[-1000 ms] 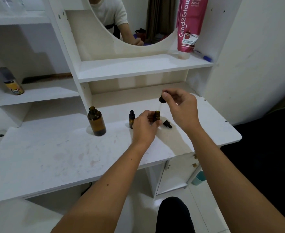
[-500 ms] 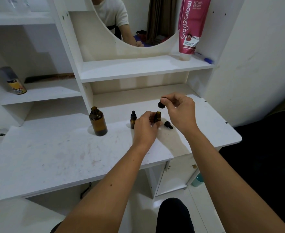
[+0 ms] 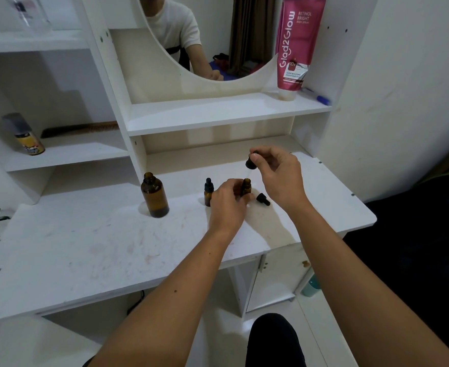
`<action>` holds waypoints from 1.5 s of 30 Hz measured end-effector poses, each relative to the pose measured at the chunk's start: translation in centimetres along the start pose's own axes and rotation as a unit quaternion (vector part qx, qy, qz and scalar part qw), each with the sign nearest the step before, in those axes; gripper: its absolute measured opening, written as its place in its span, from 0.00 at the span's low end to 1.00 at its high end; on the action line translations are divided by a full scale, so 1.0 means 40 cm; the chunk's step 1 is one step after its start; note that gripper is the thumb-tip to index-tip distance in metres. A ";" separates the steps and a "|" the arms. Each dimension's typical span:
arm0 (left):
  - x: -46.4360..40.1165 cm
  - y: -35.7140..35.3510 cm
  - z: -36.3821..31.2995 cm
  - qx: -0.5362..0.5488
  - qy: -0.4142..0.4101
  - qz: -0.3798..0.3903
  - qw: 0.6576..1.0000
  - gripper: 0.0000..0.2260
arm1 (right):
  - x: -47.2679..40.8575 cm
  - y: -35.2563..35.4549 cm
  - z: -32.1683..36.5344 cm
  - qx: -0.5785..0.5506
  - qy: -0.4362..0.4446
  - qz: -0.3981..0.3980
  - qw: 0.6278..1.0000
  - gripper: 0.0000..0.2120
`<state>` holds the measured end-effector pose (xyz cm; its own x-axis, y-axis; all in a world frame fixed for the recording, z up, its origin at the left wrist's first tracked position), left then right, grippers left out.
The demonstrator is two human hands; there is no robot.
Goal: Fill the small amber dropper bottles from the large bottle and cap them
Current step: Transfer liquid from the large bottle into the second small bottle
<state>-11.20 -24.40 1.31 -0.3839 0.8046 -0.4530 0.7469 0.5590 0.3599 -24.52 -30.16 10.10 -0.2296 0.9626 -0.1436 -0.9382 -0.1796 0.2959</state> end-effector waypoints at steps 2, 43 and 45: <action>0.007 0.004 0.003 0.007 0.010 -0.003 1.000 0.19 | 0.003 0.012 0.007 -0.012 0.000 -0.011 1.000 0.07; 0.146 0.502 0.137 0.044 0.116 -0.115 0.986 0.27 | 0.098 -0.336 0.321 -0.110 0.088 0.065 0.988 0.08; 0.140 0.501 0.137 0.031 0.103 -0.112 0.988 0.24 | 0.097 -0.340 0.325 -0.105 0.091 0.067 0.988 0.07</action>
<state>4.59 -9.77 1.51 -0.6407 0.6893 -0.3383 0.6602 0.7195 0.2158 -9.28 -21.34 17.77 -0.3812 0.8781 -0.2893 -0.9245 -0.3602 0.1247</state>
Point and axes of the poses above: each hand's wrist, its own x-axis away from the middle knuckle, its own y-axis out of the back of the hand, z = x × y, the point moved 9 cm from there along -x, towards the middle knuckle, and after that the axes turned 14 degrees about -y, right-handed, at the moved point
